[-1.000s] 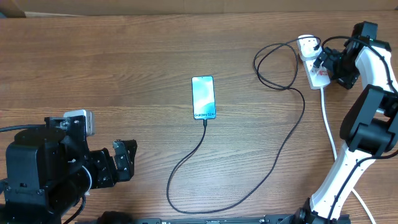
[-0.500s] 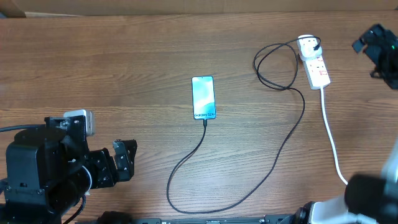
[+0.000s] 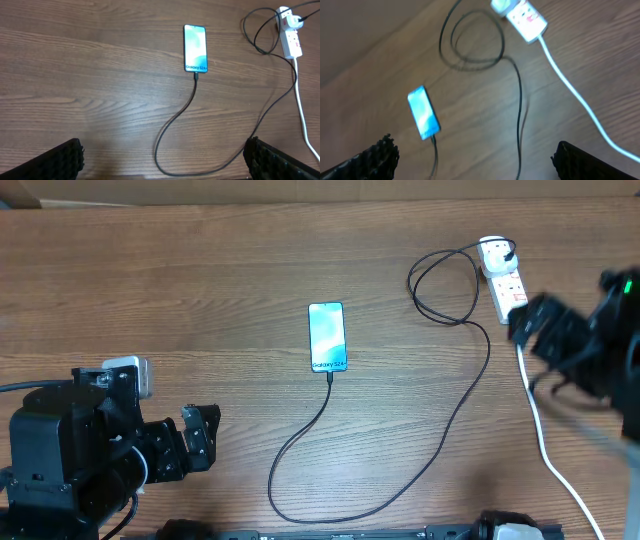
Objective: Plug charger to phone and switch on socket
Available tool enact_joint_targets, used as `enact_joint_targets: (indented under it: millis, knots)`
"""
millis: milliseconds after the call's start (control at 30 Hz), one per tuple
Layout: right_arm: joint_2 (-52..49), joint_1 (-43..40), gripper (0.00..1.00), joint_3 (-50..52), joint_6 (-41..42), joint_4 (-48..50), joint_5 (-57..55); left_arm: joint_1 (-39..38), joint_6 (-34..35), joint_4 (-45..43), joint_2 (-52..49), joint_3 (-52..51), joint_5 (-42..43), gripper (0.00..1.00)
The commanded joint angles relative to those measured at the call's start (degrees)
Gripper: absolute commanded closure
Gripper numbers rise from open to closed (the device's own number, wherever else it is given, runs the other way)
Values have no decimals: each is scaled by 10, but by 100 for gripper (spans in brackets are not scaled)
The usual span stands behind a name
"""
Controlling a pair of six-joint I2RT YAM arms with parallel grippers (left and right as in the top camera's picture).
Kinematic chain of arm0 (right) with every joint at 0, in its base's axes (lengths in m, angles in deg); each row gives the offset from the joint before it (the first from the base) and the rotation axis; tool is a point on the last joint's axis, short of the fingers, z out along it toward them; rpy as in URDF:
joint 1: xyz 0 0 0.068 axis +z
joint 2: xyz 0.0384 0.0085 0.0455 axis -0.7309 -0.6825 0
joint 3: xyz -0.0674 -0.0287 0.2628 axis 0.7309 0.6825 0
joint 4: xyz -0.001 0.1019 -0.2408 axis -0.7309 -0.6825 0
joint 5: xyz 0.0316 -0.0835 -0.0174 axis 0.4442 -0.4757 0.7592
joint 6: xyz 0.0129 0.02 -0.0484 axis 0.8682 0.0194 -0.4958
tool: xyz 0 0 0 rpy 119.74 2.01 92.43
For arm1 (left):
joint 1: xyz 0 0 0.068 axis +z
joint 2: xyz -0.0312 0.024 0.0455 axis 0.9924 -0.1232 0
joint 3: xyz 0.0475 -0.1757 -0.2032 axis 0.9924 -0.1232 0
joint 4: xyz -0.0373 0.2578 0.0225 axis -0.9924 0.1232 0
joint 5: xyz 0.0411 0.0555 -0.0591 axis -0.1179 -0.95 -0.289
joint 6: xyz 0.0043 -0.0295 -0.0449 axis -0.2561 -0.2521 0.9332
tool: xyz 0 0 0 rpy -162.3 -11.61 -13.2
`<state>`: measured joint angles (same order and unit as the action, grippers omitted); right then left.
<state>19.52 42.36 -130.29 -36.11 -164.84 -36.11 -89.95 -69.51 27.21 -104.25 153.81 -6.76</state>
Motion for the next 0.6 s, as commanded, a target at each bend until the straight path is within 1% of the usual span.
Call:
enact_joint_targets:
  millis: [0,100,267,567]
  knots:
    - [69,16,0,63,12,-2,-1,-1,8,-1,-1,-2,-8,0]
    - [119,16,0,108,17,-34,10,-1,8,-1,-1,-2,-8,0]
    - [139,17,0,116,17,-123,10,-1,8,-1,-1,-2,-8,1]
    - [139,17,0,117,17,-122,10,-1,8,-1,-1,-2,-8,0]
